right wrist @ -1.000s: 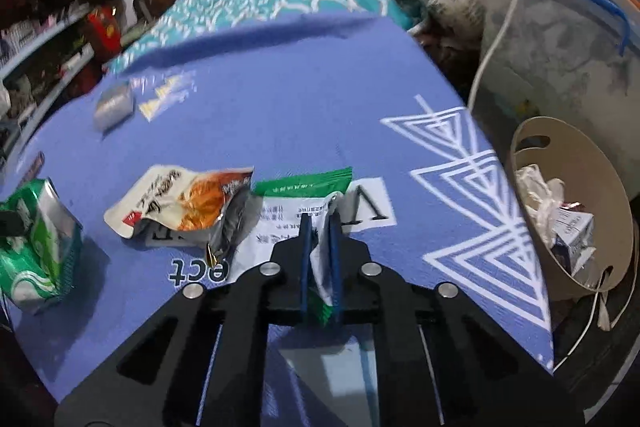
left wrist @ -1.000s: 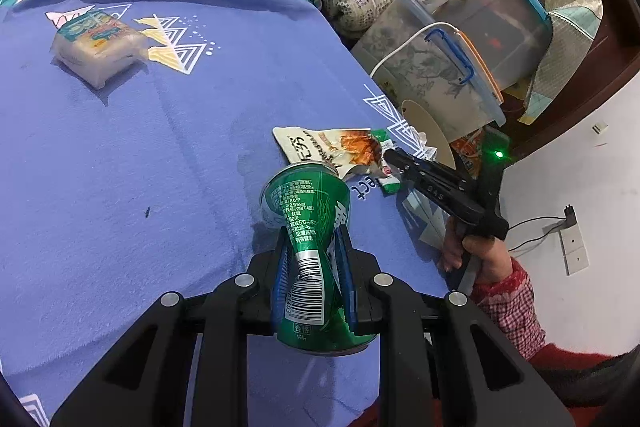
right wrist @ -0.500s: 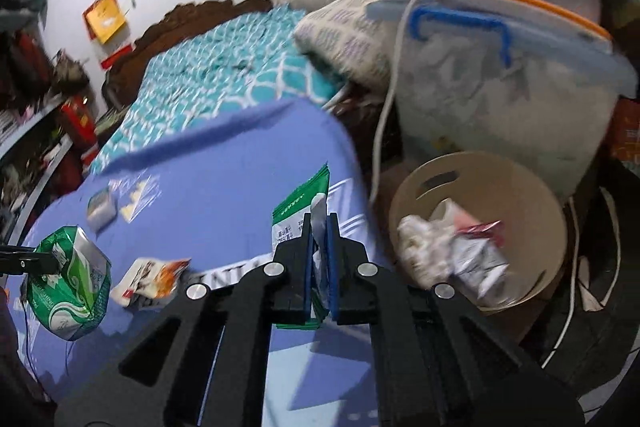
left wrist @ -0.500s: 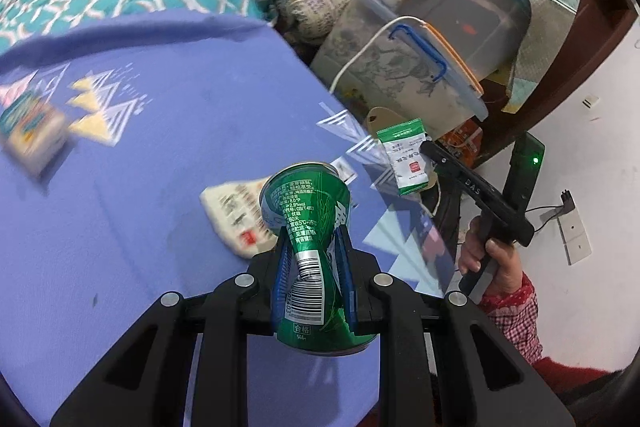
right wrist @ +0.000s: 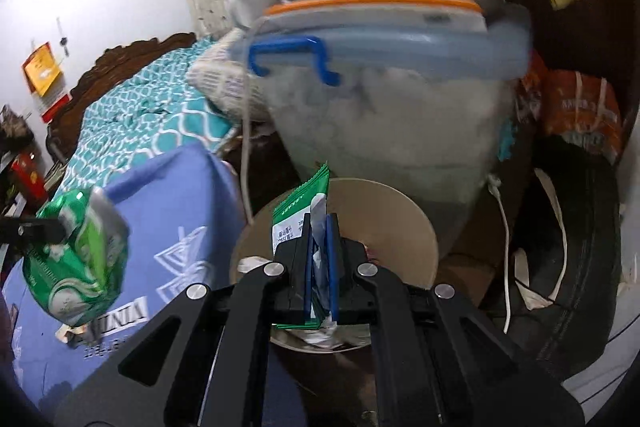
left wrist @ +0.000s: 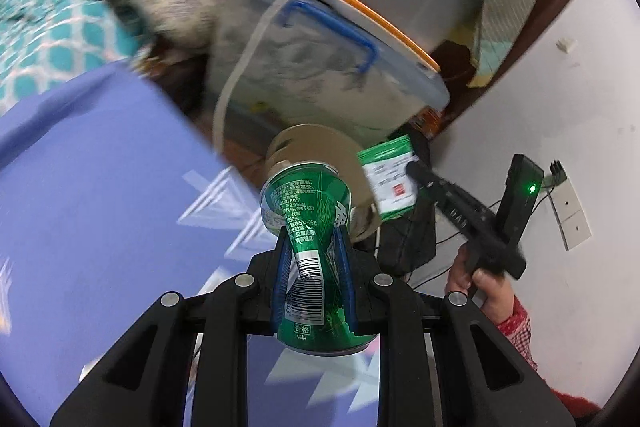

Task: Collect trash
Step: 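Carry can and green-edged bag over the beige bin and open both tools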

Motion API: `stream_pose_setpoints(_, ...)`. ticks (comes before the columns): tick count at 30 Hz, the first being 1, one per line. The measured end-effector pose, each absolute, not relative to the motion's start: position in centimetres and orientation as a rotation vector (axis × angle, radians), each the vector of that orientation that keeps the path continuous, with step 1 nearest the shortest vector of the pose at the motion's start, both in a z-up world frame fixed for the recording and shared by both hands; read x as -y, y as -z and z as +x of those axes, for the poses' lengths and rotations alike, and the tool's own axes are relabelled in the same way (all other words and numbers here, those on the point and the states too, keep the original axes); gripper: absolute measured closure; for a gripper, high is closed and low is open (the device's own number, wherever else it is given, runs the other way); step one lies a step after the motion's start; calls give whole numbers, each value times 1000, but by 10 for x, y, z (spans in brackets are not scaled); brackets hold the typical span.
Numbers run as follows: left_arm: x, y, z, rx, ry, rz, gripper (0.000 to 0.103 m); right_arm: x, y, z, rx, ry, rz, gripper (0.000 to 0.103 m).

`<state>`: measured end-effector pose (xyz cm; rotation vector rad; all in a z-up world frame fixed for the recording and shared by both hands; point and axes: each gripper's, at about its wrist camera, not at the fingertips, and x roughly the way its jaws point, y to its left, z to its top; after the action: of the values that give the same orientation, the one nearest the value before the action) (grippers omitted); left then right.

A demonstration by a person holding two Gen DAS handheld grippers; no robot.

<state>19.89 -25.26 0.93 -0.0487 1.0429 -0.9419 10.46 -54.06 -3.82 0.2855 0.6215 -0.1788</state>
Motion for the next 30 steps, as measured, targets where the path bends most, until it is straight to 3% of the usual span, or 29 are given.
stream_pose_setpoints(6,352,17,236,-1066,962,28,81,566,71,124,-658,192,359,89)
stream_pose_setpoints(7,363,22,243,-1071,956,30,70,570,75,128,-650,190,386,84)
stream_pose_setpoints(8,374,29,249,-1079,948,31,42,574,81,131,-648,163,425,60)
stream_pose_setpoints(9,383,37,255,-1088,932,35,35,578,86,135,-657,137,462,27)
stream_pose_setpoints(10,393,45,260,-1095,910,47,33,580,91,138,-659,134,486,25)
stream_pose_setpoints(13,407,61,269,-1143,882,64,34,579,95,140,-635,143,476,34)
stream_pose_setpoints(19,367,35,252,-1065,913,21,34,573,83,122,-561,137,544,33)
stream_pose_setpoints(30,199,1,176,-955,797,-44,33,433,36,97,-533,-117,523,33)
